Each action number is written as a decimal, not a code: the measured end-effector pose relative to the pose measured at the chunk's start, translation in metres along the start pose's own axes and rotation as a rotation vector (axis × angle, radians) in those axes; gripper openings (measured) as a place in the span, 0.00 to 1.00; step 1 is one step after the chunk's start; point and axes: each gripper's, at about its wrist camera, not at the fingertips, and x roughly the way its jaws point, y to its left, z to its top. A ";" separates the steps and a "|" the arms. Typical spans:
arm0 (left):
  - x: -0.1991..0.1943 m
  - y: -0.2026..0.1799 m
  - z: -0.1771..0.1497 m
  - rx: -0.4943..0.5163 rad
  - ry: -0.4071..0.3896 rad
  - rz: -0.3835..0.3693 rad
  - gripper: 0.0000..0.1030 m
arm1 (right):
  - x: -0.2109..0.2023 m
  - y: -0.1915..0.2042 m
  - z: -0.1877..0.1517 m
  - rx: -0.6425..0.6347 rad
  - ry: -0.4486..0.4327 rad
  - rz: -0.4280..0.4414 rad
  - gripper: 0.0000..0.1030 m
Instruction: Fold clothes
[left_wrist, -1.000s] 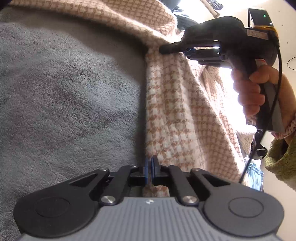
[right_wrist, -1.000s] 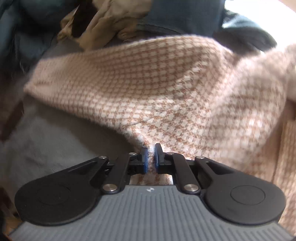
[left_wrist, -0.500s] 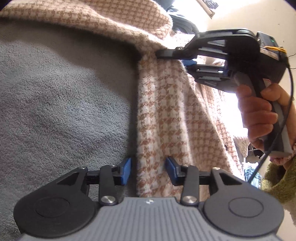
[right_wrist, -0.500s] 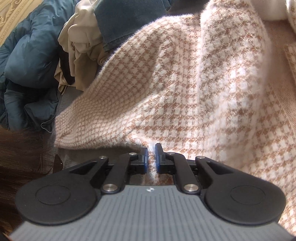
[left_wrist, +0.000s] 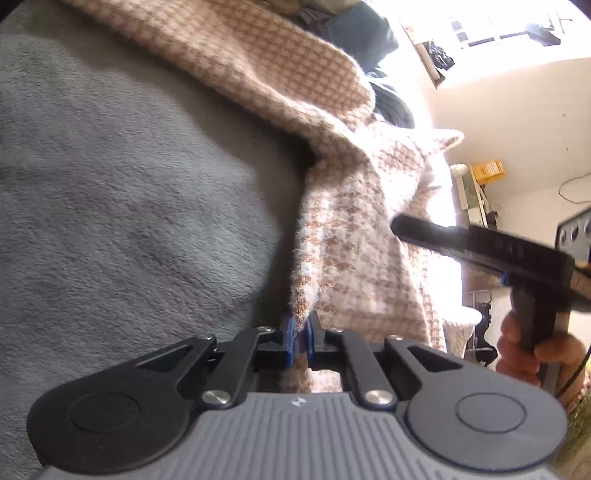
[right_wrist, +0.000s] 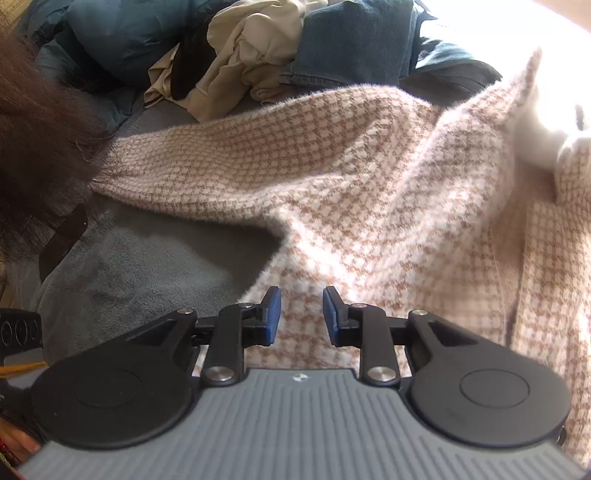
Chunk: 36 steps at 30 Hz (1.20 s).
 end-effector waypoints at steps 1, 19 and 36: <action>0.005 -0.003 0.010 -0.022 0.009 0.014 0.06 | 0.001 -0.001 -0.006 0.006 0.006 -0.010 0.23; 0.056 -0.073 0.006 0.217 0.192 0.119 0.48 | -0.059 -0.008 -0.103 0.225 -0.037 -0.158 0.33; -0.040 -0.061 -0.025 0.074 0.222 0.165 0.09 | -0.109 0.015 -0.223 0.507 -0.021 -0.167 0.39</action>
